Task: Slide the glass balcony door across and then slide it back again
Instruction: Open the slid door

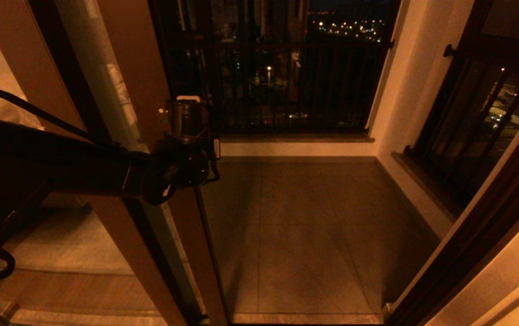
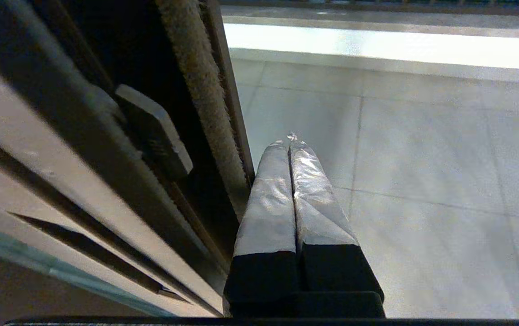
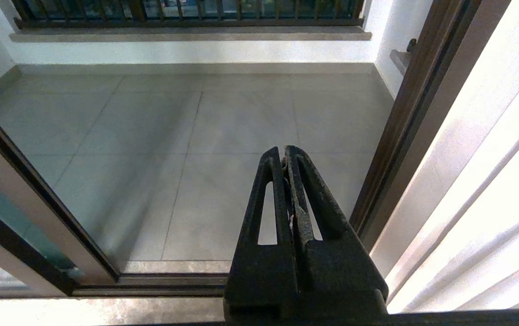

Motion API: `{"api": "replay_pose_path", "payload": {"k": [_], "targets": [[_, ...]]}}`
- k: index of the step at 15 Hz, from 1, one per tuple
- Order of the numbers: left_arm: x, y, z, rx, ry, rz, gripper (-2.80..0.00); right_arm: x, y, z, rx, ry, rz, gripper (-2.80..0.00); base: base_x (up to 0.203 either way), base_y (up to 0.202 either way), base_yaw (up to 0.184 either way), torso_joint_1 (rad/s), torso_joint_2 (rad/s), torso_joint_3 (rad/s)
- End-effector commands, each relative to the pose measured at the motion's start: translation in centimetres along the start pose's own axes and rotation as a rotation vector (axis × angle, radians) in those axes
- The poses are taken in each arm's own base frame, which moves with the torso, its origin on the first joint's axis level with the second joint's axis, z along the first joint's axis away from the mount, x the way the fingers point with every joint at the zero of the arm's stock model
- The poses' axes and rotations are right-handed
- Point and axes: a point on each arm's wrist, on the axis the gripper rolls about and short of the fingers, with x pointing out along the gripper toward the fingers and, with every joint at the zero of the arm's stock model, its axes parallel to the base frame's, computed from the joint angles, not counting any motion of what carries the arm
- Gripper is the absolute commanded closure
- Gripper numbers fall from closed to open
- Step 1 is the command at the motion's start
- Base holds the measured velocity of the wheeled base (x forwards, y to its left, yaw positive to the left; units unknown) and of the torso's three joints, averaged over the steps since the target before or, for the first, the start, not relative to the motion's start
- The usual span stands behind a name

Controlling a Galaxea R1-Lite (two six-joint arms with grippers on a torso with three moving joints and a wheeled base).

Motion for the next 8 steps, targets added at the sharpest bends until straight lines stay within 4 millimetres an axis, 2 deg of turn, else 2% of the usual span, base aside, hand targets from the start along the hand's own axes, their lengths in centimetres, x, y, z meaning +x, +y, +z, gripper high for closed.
{"api": "replay_pose_path", "payload": {"k": [1, 8], "targets": [[0.02, 0.09, 0.09, -0.003, -0.003, 0.004, 0.0, 0.01, 0.0, -0.05, -0.001, 0.002, 0.001, 0.0, 0.0, 0.0, 0.0, 0.0, 0.0, 0.0], [0.26, 0.45, 0.17, -0.007, -0.004, 0.016, 0.0, 0.01, 0.0, -0.05, -0.001, 0.002, 0.001, 0.0, 0.0, 0.0, 0.0, 0.0, 0.0, 0.0]]}}
